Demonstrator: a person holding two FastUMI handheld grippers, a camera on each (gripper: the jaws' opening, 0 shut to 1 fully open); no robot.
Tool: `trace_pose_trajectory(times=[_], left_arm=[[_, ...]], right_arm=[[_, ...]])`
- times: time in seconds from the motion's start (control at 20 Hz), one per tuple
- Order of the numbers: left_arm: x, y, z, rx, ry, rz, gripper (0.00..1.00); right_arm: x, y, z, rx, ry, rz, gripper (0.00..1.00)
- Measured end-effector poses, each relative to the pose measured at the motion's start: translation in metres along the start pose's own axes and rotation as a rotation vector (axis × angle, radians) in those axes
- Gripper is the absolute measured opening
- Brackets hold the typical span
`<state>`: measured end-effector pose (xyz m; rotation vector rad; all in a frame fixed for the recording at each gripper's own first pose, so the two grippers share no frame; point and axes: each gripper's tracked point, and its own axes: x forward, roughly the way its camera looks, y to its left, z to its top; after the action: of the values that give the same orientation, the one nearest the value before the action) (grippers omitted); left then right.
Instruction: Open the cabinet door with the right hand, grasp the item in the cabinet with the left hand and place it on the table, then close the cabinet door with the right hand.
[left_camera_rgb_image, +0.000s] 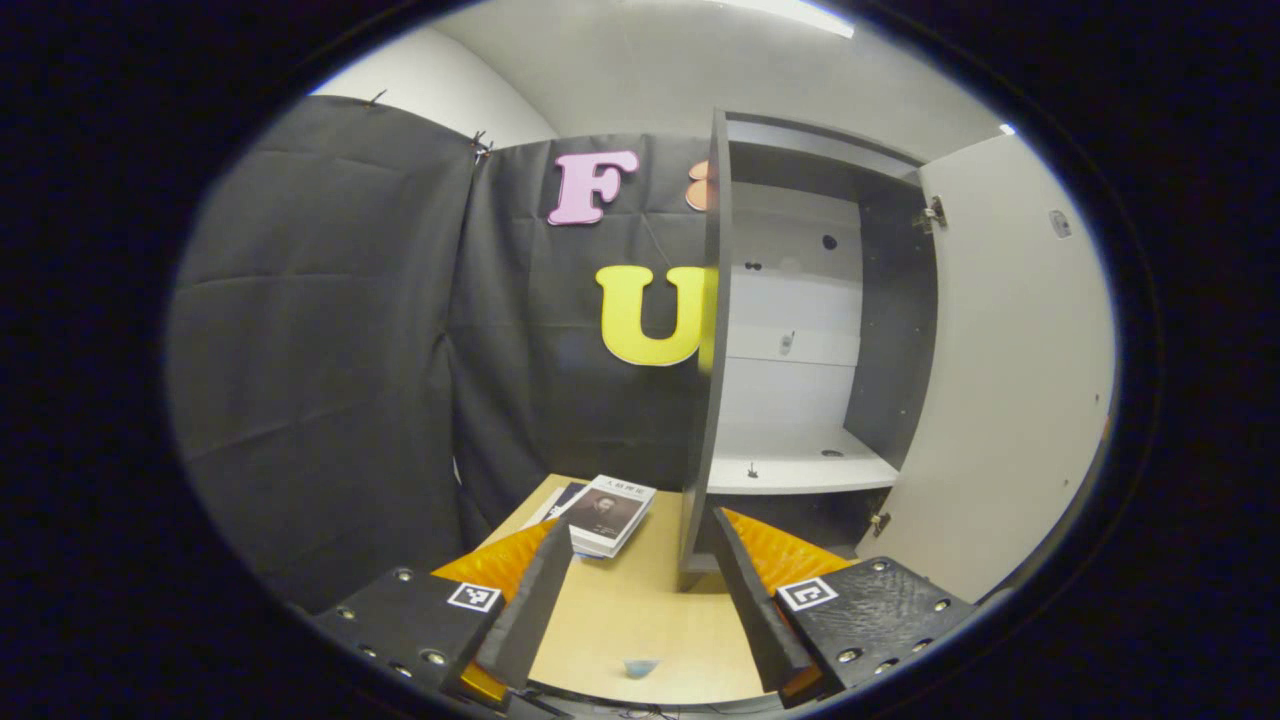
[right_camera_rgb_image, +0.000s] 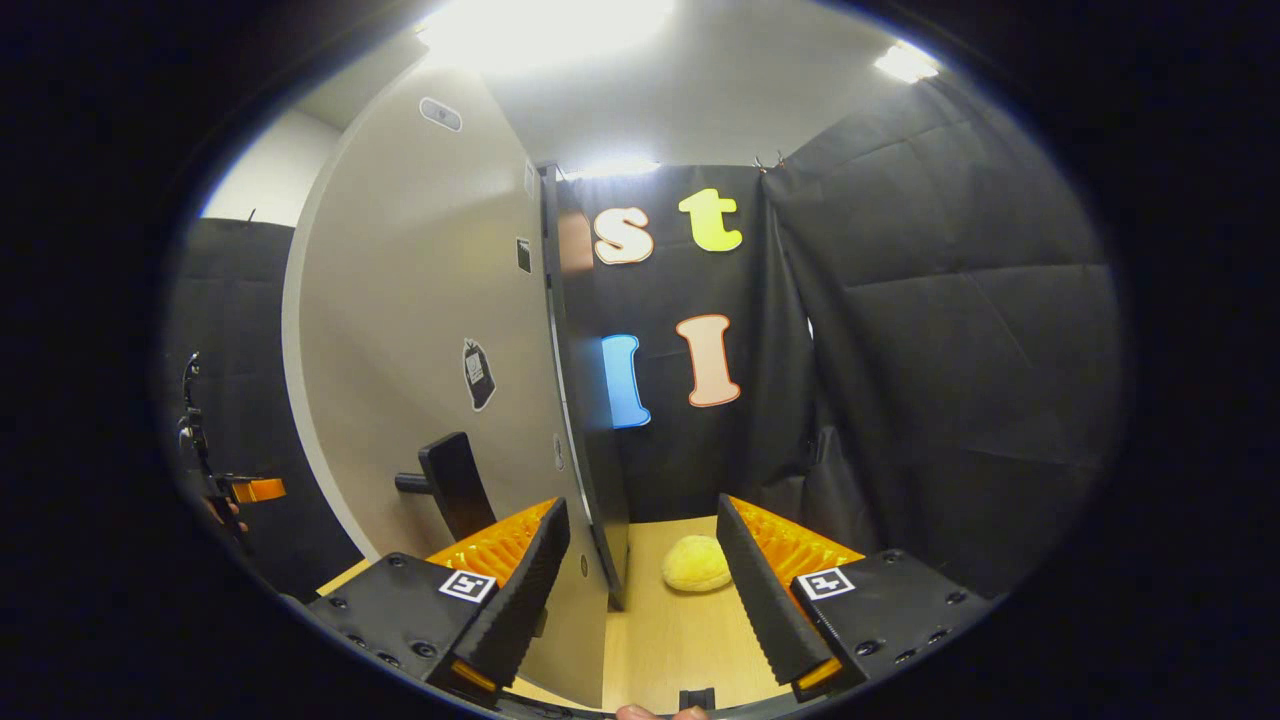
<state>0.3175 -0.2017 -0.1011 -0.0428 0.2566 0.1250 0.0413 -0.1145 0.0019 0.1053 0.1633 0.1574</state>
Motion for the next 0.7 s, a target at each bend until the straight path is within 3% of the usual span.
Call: trace_pose_trajectory(times=[0.25,0.3,0.55,0.7], left_arm=[[0.007,0.011,-0.007,-0.012,0.030,-0.005,0.84],[0.004,0.009,-0.007,-0.028,0.034,-0.007,0.84],[0.010,0.024,-0.005,-0.007,0.023,0.014,0.85],[0.011,0.028,-0.005,-0.001,0.025,0.014,0.84]], right_arm=[[-0.008,0.027,-0.002,-0.044,0.007,-0.038,0.93],[-0.008,0.037,-0.003,-0.038,0.010,-0.034,0.87],[0.001,0.102,-0.016,0.017,0.063,0.039,0.88],[0.010,0.134,-0.008,-0.038,0.062,0.068,0.87]])
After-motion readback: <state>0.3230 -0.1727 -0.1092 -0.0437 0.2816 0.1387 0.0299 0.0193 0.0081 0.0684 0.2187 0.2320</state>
